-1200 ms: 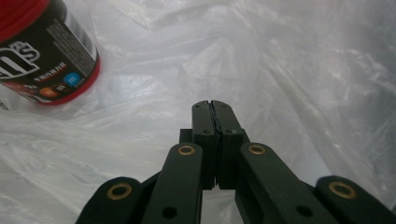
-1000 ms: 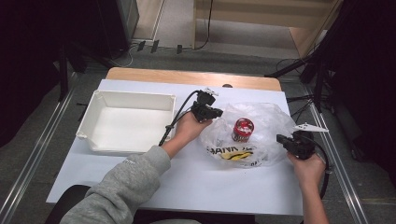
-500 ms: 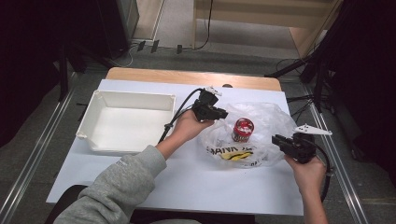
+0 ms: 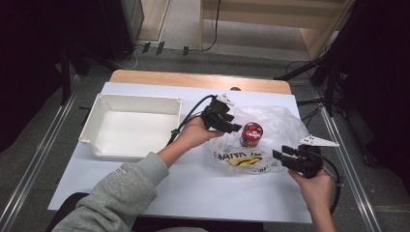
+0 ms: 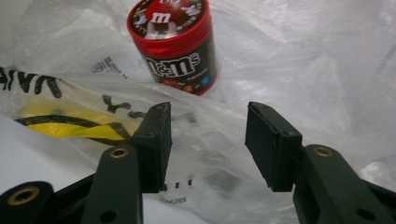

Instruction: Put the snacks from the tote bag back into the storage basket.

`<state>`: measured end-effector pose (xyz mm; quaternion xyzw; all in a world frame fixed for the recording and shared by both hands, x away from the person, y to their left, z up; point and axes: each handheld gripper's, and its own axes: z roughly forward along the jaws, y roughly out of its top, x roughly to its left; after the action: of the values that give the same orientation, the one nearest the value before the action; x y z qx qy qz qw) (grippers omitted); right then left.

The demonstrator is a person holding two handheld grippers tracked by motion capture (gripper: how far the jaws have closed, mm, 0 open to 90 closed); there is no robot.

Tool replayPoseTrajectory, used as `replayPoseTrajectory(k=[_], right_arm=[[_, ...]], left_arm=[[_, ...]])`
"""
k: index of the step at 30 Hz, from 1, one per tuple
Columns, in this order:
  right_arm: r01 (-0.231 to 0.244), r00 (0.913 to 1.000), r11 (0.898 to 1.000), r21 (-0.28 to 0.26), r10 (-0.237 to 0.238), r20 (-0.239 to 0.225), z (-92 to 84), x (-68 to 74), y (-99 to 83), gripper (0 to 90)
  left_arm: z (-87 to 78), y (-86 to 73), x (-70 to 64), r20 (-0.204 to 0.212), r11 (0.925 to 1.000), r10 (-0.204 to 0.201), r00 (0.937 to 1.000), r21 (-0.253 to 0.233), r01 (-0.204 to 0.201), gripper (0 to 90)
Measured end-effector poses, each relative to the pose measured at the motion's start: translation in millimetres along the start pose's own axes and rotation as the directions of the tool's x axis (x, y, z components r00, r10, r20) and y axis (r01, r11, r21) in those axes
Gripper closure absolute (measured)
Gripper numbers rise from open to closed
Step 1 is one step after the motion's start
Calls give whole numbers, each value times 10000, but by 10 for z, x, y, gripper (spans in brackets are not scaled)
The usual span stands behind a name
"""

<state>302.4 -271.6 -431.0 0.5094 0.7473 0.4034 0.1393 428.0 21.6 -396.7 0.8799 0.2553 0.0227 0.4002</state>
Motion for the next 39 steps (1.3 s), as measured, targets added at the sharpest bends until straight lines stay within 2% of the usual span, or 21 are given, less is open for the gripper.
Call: replayPoseTrajectory(k=[3, 12, 17, 21, 23, 25, 28, 33, 39], right_arm=[[66, 10000, 10000, 64, -66, -74, 16, 54, -18, 509], [424, 9987, 9991, 59, -422, -287, -2, 126, -67, 484], [584, 9977, 9983, -87, -586, -348, -41, 164, -96, 484], [600, 9974, 9982, -84, -603, -392, -54, 183, -121, 484], [595, 9974, 9982, -116, -599, -395, -60, 186, -127, 484], [555, 9976, 9984, -122, -559, -408, -68, 187, -132, 484], [548, 9977, 9984, -132, -553, -393, -75, 191, -143, 484], [563, 9976, 9983, -155, -569, -404, -97, 198, -159, 484], [549, 9978, 9983, -188, -555, -359, -122, 202, -175, 484]], left_arm=[[16, 1, -15, 111, 10000, -73, 9999, -7, 73, 458], [52, 12, -77, 259, 10000, 56, 9996, -41, -55, 440], [51, 25, -125, 322, 9995, 296, 9990, -83, -293, 424], [76, 36, -158, 571, 9990, 433, 9974, -85, -429, 402], [104, 46, -181, 573, 9984, 556, 9968, -81, -552, 376], [138, 65, -202, 388, 9978, 669, 9970, -20, -668, 326], [194, 71, -217, 357, 9979, 627, 9974, -196, -621, 287], [314, 96, -207, 379, 9987, 484, 9981, 148, -490, 265], [459, 104, -179, 403, 9992, 298, 9987, 236, -308, 244]])
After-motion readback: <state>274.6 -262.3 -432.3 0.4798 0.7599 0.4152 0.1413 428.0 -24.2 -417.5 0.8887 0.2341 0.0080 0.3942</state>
